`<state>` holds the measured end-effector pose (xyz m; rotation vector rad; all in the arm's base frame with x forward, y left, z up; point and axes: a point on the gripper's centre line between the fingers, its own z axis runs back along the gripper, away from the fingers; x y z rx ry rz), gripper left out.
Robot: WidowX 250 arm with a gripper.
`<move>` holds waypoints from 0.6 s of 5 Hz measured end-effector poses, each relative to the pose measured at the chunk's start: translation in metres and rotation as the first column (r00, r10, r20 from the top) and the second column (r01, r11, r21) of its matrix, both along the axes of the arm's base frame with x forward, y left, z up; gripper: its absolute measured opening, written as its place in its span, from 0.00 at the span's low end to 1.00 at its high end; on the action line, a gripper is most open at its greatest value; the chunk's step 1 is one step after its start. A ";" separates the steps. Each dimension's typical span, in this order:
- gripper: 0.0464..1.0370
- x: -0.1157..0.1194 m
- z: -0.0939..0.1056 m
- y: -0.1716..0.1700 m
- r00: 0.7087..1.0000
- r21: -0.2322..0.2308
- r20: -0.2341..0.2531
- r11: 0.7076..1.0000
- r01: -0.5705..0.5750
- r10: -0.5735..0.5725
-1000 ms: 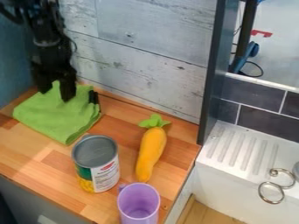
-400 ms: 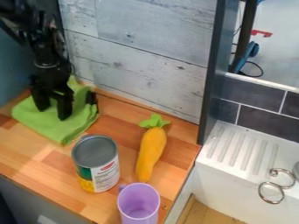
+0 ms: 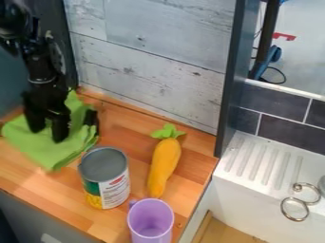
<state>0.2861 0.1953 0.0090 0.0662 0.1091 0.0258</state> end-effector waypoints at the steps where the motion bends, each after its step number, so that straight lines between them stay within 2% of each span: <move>1: 0.96 -0.038 0.000 -0.006 0.996 -0.036 -0.074 0.998 -0.048 0.045; 2: 0.96 -0.055 -0.002 -0.009 0.993 -0.048 -0.100 0.996 -0.073 0.068; 3: 0.96 -0.051 -0.004 -0.003 0.991 -0.046 -0.097 0.995 -0.092 0.087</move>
